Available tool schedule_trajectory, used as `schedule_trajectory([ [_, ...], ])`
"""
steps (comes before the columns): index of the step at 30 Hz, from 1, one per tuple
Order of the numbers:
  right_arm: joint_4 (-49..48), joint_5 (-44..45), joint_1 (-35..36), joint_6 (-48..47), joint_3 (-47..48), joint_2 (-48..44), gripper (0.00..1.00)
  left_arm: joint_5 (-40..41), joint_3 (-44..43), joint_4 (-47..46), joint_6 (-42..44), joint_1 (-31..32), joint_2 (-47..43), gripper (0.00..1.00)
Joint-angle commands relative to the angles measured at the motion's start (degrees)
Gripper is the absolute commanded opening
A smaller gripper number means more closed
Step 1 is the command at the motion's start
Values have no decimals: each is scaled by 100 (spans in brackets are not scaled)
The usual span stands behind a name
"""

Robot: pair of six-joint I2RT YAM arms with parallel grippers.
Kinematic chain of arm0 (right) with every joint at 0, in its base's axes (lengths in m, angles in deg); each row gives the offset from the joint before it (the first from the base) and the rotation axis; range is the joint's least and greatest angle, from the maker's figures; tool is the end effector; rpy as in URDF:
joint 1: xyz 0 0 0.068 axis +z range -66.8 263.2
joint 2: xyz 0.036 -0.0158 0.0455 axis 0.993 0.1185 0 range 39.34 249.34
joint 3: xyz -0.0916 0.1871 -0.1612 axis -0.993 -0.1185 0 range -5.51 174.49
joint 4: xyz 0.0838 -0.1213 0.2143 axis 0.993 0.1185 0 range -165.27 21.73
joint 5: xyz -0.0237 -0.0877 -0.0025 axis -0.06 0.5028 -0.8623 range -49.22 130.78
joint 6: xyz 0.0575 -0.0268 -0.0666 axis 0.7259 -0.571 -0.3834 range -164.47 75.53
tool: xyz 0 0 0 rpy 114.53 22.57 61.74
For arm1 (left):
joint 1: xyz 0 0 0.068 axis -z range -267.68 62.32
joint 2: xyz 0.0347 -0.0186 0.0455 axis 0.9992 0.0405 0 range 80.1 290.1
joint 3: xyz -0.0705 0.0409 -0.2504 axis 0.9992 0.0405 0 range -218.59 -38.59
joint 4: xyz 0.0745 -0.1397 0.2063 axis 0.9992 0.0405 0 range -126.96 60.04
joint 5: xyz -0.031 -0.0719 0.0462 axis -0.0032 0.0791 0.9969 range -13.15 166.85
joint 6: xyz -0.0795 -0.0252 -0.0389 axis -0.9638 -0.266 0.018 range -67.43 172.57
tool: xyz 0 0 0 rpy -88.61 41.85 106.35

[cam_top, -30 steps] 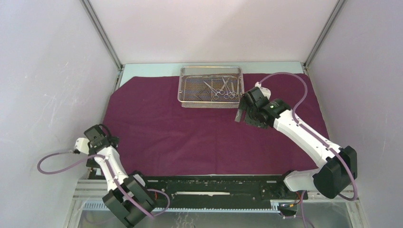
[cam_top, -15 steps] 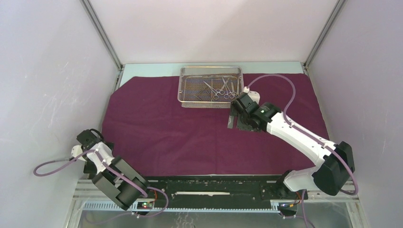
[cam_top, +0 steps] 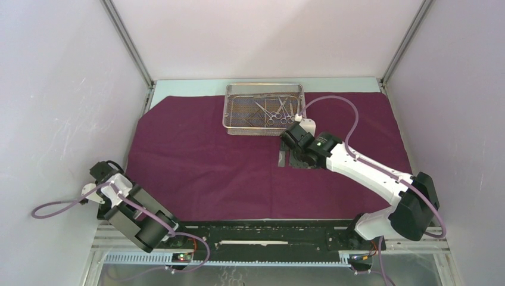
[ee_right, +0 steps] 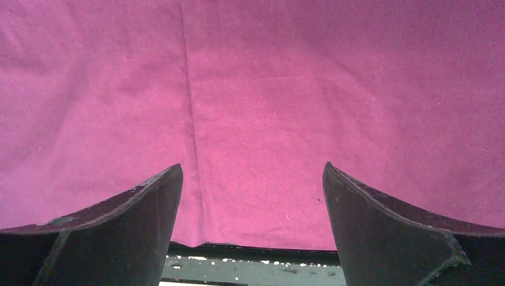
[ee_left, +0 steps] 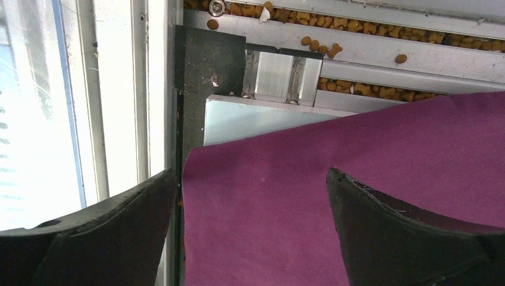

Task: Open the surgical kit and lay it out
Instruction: Smooth out the surgical kit at the center of the board.

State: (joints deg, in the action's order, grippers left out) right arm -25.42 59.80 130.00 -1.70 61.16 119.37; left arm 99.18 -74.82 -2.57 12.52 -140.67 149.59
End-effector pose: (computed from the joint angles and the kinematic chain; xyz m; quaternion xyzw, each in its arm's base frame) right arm 0.2217 0.1968 0.2303 0.0044 0.9602 0.0469 0.2754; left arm 0.1101 0.1983 0.1290 -0.7242 0.6351 0.2101 0.1675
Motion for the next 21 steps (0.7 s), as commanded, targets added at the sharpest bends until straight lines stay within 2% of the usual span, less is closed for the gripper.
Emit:
schedule_trajectory([
  [1,-121,235,104,121,9,-39,96,-20,-132,-300,122,-80,119,100],
  [6,-42,349,183,184,8,-74,96,-142,-69,-420,121,-102,185,94],
  [11,20,445,355,309,7,-84,96,-220,-6,-488,129,-97,239,76],
  [14,69,516,468,394,5,-68,96,-287,8,-527,159,-102,214,60],
  [18,143,580,576,478,4,-53,96,-452,8,-580,252,-100,119,28],
  [21,157,620,626,495,4,-74,96,-539,-16,-599,316,-11,-8,15],
])
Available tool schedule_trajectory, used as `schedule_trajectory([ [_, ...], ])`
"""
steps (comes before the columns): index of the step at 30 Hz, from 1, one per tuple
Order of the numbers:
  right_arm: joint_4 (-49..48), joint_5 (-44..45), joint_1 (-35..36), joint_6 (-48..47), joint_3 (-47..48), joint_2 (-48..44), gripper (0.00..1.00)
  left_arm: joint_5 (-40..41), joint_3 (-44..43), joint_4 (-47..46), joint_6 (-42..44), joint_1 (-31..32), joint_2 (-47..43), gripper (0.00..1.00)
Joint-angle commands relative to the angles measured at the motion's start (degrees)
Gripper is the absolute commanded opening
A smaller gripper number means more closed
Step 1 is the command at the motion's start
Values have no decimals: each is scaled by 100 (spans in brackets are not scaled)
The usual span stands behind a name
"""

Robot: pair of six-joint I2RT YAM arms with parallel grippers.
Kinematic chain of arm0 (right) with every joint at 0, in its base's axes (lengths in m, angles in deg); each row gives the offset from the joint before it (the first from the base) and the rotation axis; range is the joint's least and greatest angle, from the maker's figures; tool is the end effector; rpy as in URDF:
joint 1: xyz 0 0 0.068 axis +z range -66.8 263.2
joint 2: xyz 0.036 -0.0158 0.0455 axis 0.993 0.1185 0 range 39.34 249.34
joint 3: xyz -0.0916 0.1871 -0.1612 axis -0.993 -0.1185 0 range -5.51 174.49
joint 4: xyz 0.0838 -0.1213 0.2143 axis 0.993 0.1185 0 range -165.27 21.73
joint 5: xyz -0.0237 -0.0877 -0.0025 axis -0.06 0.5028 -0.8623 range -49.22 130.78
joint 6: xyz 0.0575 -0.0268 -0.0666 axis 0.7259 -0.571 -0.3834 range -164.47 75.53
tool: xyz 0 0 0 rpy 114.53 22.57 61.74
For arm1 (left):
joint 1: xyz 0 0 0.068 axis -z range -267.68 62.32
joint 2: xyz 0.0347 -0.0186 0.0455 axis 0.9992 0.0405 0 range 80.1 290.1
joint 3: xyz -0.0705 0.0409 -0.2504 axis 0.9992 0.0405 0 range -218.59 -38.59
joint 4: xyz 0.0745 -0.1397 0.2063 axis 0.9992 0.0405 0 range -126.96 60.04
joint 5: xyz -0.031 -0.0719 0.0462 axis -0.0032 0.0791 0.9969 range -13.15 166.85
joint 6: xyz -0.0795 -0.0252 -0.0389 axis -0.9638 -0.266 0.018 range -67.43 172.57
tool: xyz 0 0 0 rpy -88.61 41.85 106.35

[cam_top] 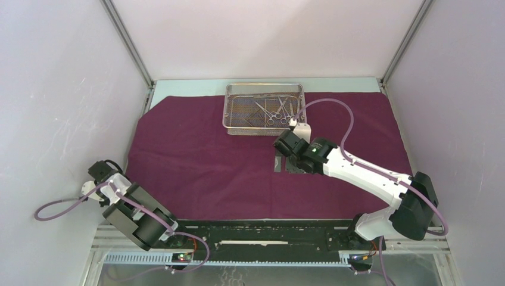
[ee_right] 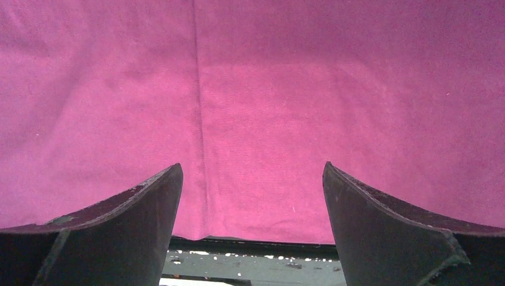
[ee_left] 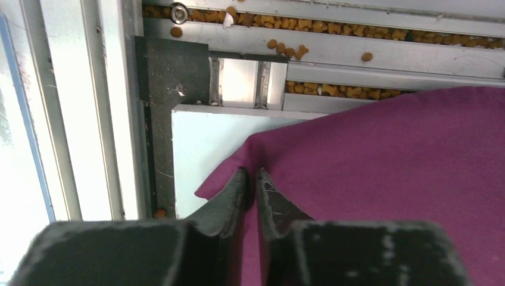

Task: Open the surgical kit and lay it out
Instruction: Smooth out the surgical kit at the center of the board.

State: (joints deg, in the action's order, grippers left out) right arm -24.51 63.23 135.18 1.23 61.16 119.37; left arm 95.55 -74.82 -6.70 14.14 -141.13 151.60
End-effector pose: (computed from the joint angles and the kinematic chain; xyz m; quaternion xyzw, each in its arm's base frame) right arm 0.2049 0.2109 0.2308 -0.0089 0.9569 0.0405 0.2875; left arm 0.1191 0.2052 0.1243 -0.7169 0.6459 0.1847 0.1865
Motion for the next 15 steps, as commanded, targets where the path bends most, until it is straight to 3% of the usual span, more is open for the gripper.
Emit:
schedule_trajectory([
  [1,73,279,117,201,10,-75,96,-189,-38,-187,172,87,-265,11],
  [5,99,285,133,190,5,-84,96,-61,-60,-157,222,312,-426,0],
  [11,91,290,154,201,5,-93,96,589,-331,66,445,961,-668,0],
  [15,74,282,166,212,10,-86,96,1079,-433,333,470,1045,-701,0],
])
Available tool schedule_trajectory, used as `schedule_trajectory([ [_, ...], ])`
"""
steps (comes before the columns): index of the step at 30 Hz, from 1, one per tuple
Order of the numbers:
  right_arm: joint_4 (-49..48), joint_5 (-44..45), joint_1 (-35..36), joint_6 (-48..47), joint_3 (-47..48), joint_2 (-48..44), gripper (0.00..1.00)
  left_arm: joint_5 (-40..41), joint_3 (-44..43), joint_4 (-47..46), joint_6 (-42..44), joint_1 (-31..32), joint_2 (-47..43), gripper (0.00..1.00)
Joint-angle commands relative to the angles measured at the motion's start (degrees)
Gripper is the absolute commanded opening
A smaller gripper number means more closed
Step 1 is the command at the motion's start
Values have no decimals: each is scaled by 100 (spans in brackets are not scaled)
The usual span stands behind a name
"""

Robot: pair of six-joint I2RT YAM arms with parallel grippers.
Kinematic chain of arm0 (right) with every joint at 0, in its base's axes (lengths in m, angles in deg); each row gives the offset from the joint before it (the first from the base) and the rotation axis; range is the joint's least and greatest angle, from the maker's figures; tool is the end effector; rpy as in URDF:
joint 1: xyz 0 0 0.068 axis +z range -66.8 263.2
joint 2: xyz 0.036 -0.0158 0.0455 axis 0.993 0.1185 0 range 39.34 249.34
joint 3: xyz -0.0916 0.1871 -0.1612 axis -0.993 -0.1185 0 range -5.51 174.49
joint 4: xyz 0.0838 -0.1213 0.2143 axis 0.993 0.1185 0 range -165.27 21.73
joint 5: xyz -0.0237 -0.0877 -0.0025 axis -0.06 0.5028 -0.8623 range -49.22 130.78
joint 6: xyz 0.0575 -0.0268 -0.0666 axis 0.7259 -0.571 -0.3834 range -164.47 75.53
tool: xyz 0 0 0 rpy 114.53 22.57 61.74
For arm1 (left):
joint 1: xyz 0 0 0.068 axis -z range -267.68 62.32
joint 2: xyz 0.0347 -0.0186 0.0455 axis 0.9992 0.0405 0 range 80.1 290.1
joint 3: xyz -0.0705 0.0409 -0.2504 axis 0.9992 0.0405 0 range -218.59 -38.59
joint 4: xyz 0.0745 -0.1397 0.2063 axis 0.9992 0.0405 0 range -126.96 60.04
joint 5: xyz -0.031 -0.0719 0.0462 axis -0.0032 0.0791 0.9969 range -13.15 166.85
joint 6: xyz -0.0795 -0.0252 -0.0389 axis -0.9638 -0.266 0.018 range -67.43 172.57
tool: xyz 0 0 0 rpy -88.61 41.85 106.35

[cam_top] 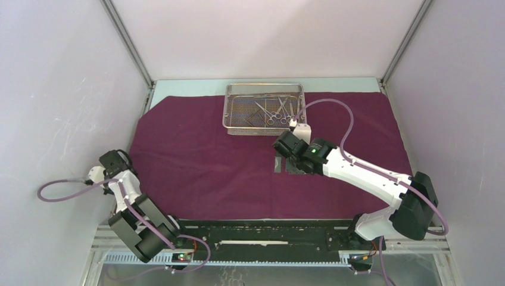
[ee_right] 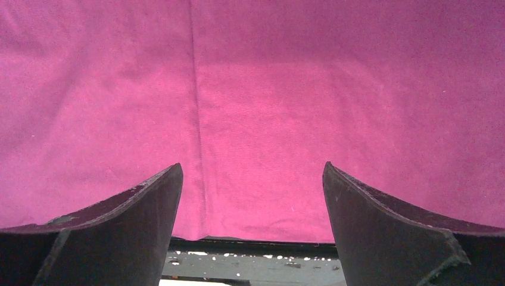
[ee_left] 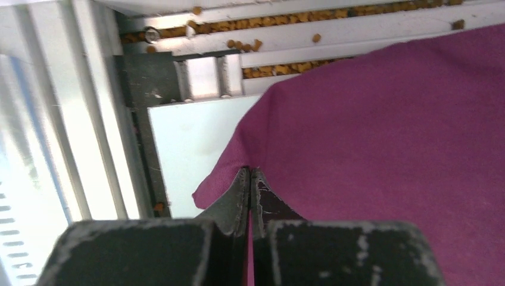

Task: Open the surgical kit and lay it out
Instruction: Smooth out the surgical kit at the center of the board.

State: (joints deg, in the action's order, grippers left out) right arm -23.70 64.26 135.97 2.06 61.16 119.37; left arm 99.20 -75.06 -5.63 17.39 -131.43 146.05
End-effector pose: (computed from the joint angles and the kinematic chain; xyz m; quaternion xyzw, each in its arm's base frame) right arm 0.2018 0.2111 0.2304 -0.0080 0.9567 0.0333 0.2890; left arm 0.1453 0.1826 0.1466 -0.6411 0.7020 0.2054 0.2324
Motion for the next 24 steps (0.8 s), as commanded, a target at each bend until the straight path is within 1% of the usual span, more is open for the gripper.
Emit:
schedule_trajectory([
  [1,-16,181,100,129,4,-84,96,861,-427,295,143,95,-144,0],
  [3,-16,177,110,133,4,-75,96,1173,-496,377,193,226,-134,0],
  [7,-9,175,126,150,9,-90,96,1679,-655,428,360,691,-144,0],
  [12,28,200,157,177,9,-119,96,1778,-677,422,459,819,-218,0],
  [16,12,190,172,181,9,-110,96,2087,-724,384,619,1204,-339,0],
  [20,32,215,208,207,11,-119,96,2223,-768,406,750,1251,-343,0],
  [24,29,220,216,214,4,-102,96,2451,-756,367,832,1485,-425,0],
])
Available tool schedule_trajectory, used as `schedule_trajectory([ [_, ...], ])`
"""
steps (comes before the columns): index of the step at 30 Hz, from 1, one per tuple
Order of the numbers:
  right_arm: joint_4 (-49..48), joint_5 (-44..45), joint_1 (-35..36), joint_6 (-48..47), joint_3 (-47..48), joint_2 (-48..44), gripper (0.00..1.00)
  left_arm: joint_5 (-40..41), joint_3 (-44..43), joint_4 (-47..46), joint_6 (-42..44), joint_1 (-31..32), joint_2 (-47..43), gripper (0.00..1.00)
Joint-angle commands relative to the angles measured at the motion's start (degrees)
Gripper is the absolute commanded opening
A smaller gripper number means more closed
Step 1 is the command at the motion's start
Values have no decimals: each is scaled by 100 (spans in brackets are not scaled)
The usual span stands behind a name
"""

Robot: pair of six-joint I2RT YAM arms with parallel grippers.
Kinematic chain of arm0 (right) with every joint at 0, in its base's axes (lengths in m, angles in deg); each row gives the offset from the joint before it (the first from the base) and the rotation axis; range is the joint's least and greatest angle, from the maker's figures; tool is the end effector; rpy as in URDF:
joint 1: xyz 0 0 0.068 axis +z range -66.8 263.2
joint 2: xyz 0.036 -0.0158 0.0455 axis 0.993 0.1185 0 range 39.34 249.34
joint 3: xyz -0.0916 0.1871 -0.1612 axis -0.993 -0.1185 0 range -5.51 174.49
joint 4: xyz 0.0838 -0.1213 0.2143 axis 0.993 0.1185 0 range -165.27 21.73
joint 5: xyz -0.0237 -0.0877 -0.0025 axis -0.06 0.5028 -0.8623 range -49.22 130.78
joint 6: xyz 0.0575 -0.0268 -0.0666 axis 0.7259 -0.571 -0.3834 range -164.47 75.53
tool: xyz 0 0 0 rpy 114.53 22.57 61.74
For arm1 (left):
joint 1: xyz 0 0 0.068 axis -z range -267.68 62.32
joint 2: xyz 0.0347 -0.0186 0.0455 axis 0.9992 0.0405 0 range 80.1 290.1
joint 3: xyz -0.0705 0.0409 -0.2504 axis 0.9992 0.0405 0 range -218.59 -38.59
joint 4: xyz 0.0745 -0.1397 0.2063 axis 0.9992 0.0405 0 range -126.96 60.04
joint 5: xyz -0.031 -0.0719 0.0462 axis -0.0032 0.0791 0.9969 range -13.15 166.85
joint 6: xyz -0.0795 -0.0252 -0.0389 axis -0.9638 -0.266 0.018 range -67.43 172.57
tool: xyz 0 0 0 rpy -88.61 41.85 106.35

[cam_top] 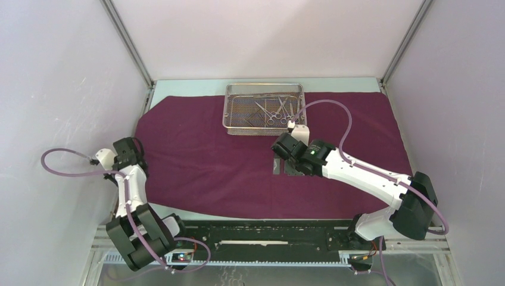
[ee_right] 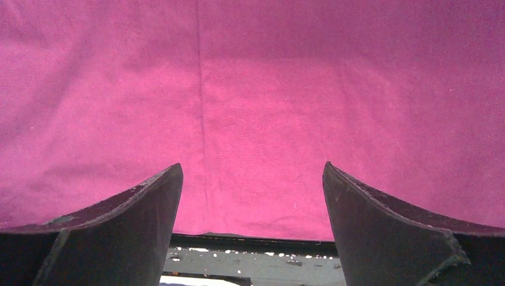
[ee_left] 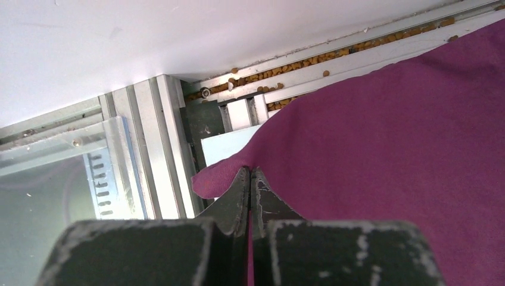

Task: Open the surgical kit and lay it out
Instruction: Smooth out the surgical kit at the center of the board.

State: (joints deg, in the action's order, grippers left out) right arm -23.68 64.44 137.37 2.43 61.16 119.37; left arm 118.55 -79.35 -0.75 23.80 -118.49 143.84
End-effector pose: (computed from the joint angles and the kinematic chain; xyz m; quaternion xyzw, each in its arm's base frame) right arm 0.1967 0.2158 0.2305 -0.0163 0.9563 0.0366 0.2895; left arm 0.1647 0.1623 0.1850 -0.5296 0.7350 0.3474 0.2420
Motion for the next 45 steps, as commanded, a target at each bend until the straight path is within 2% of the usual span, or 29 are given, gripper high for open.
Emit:
schedule_trajectory([
  [1,26,201,76,179,3,-102,96,589,-328,-112,207,237,-212,0],
  [12,34,216,124,154,4,-93,96,1319,-262,154,-71,304,-280,0],
  [13,39,224,128,153,8,-93,96,1303,-285,208,-114,301,-238,5],
  [16,71,271,150,149,4,-129,96,1293,-399,437,-325,304,-102,60],
  [18,108,323,163,138,4,-153,96,1198,-455,499,-348,298,-74,80],
  [20,114,341,164,111,8,-162,96,1052,-485,483,-343,302,-153,90],
  [23,88,326,164,78,10,-149,96,457,-507,277,-159,303,-317,95],
  [27,-30,313,157,38,-49,-166,97,-796,-718,72,-11,342,-512,100],
  [31,-346,114,-34,2,-282,-299,97,-1679,-960,-52,-37,715,-558,100],
  [37,-587,-98,-415,-125,-323,-342,97,-2392,-1285,-245,-183,1479,-171,100],
  [45,-912,-316,-1016,-322,-331,-336,97,-3095,-1609,-747,-286,1713,1003,100],
])
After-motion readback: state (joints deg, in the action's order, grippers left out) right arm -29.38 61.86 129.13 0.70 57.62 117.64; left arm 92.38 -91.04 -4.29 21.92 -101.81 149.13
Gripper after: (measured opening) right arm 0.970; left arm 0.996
